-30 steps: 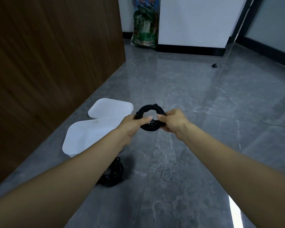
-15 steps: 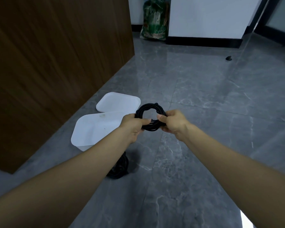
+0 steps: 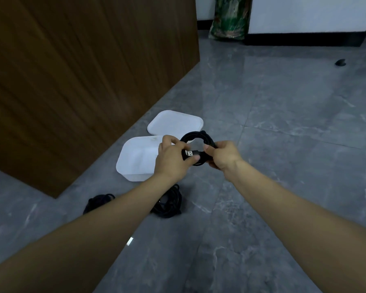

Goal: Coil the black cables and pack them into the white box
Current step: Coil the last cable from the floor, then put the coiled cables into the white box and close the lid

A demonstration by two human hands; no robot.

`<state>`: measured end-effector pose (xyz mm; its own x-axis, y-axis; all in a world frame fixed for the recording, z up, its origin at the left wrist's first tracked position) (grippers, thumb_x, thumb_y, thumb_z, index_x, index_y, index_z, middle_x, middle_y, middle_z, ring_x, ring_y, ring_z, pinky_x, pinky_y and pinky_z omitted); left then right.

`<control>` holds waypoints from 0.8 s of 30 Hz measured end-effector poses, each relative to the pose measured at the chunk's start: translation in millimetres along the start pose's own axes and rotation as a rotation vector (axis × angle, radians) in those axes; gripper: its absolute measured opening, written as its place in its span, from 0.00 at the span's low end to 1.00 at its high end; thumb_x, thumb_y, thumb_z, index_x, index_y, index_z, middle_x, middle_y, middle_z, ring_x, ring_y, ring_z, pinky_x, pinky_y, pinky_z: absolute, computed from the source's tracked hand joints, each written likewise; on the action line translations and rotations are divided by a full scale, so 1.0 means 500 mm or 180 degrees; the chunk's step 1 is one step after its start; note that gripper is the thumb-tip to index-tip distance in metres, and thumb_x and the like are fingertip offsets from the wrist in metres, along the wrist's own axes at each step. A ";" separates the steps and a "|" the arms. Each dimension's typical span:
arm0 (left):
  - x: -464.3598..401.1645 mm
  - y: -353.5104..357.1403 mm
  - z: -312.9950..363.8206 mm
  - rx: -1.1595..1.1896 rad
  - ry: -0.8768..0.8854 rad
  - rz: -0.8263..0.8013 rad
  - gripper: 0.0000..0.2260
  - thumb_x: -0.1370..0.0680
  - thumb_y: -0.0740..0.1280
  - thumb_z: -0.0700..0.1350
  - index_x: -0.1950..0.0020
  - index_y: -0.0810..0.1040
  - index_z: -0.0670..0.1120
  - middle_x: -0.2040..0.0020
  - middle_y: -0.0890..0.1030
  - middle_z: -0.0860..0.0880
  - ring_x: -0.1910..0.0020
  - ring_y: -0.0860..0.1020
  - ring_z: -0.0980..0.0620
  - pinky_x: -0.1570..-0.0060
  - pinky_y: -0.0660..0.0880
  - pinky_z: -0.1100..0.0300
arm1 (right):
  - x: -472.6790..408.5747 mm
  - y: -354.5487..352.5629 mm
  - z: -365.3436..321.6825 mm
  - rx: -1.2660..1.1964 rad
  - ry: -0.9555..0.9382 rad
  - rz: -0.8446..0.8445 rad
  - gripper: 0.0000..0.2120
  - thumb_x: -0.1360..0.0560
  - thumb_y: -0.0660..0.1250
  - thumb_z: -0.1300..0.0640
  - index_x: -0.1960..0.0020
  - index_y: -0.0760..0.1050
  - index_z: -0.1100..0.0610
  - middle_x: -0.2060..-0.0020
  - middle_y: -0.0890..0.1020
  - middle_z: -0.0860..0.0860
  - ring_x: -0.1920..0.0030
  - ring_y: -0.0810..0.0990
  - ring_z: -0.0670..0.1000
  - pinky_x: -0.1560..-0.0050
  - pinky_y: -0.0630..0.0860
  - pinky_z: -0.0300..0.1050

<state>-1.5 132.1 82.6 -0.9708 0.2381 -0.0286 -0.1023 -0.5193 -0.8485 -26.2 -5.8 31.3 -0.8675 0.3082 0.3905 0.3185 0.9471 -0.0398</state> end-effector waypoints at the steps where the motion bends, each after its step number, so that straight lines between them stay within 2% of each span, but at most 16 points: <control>1: 0.002 0.001 -0.003 -0.0032 -0.0001 0.0016 0.15 0.26 0.71 0.49 0.42 0.78 0.44 0.39 0.66 0.49 0.38 0.65 0.49 0.42 0.68 0.60 | -0.002 0.004 0.004 -0.0109 0.0039 -0.0004 0.08 0.23 0.65 0.60 0.59 0.75 0.64 0.63 0.77 0.58 0.67 0.73 0.52 0.63 0.72 0.42; 3: 0.006 -0.001 -0.003 0.0208 -0.0004 0.0158 0.12 0.26 0.72 0.45 0.46 0.79 0.41 0.44 0.67 0.49 0.40 0.68 0.48 0.44 0.68 0.61 | -0.002 0.011 0.012 -0.0436 0.0169 -0.0039 0.09 0.23 0.64 0.60 0.62 0.72 0.59 0.64 0.77 0.56 0.65 0.76 0.53 0.60 0.76 0.45; 6: 0.011 -0.005 0.003 0.0665 -0.0127 0.0410 0.10 0.26 0.71 0.46 0.52 0.80 0.40 0.50 0.69 0.49 0.50 0.74 0.48 0.48 0.71 0.59 | -0.003 0.010 0.017 -0.0605 0.0224 0.0022 0.09 0.23 0.65 0.61 0.62 0.72 0.60 0.60 0.79 0.59 0.58 0.79 0.58 0.55 0.79 0.50; 10: 0.017 -0.006 0.029 0.0590 -0.0146 0.0644 0.08 0.24 0.69 0.46 0.54 0.79 0.41 0.54 0.68 0.52 0.59 0.72 0.54 0.60 0.65 0.70 | -0.004 -0.003 0.016 -0.0520 0.0165 0.0178 0.09 0.23 0.66 0.60 0.61 0.74 0.62 0.56 0.80 0.63 0.57 0.80 0.59 0.56 0.79 0.50; 13: 0.026 -0.007 0.071 0.0240 0.0313 0.0798 0.07 0.23 0.68 0.44 0.56 0.77 0.41 0.55 0.68 0.53 0.58 0.71 0.55 0.61 0.67 0.69 | -0.007 -0.018 0.023 -0.0599 0.0321 0.0342 0.09 0.23 0.66 0.61 0.61 0.74 0.63 0.52 0.82 0.64 0.55 0.82 0.61 0.56 0.80 0.51; 16: 0.029 0.005 0.096 -0.0130 0.0712 0.0788 0.06 0.23 0.67 0.43 0.56 0.77 0.40 0.55 0.69 0.52 0.57 0.71 0.54 0.58 0.71 0.63 | -0.006 -0.028 0.043 -0.0975 0.0611 0.0514 0.04 0.24 0.66 0.64 0.53 0.73 0.66 0.52 0.81 0.63 0.55 0.82 0.62 0.57 0.80 0.53; 18: 0.022 0.007 0.082 0.0021 0.0535 0.0797 0.06 0.23 0.67 0.44 0.55 0.78 0.41 0.54 0.70 0.52 0.57 0.72 0.55 0.59 0.68 0.68 | -0.004 -0.029 0.051 -0.1140 0.0692 0.0566 0.07 0.25 0.67 0.65 0.49 0.70 0.64 0.55 0.78 0.60 0.57 0.81 0.60 0.58 0.80 0.52; 20: 0.009 0.008 0.052 0.0412 0.0086 0.0764 0.06 0.23 0.68 0.44 0.53 0.80 0.41 0.52 0.72 0.50 0.58 0.73 0.55 0.61 0.66 0.74 | -0.006 -0.028 0.047 -0.1117 0.0617 0.0593 0.09 0.25 0.68 0.64 0.59 0.68 0.63 0.61 0.76 0.58 0.64 0.78 0.57 0.56 0.80 0.53; 22: 0.001 0.010 0.019 0.0829 -0.0390 0.0729 0.06 0.23 0.67 0.43 0.51 0.81 0.41 0.49 0.78 0.46 0.57 0.74 0.53 0.61 0.65 0.74 | -0.010 -0.020 0.037 -0.0990 0.0511 0.0593 0.14 0.26 0.68 0.64 0.66 0.66 0.60 0.67 0.75 0.56 0.65 0.77 0.57 0.51 0.80 0.58; 24: -0.001 0.006 -0.007 0.1107 -0.0739 0.0700 0.07 0.22 0.67 0.42 0.49 0.81 0.40 0.49 0.81 0.45 0.56 0.75 0.53 0.56 0.66 0.70 | -0.014 -0.002 0.025 -0.0858 0.0434 0.0523 0.14 0.26 0.68 0.65 0.67 0.67 0.59 0.69 0.75 0.55 0.63 0.78 0.58 0.49 0.79 0.60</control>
<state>-0.6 133.4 78.4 -0.9964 -0.0776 -0.0354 0.0831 -0.7903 -0.6070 -25.4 -7.9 17.5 -0.7429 0.4227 0.5190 0.5552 0.8223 0.1250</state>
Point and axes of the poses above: each hand's wrist, its own x-axis away from the middle knuckle, its own y-axis out of the palm, z = x × y, the point moved 9 cm from there along -x, towards the middle knuckle
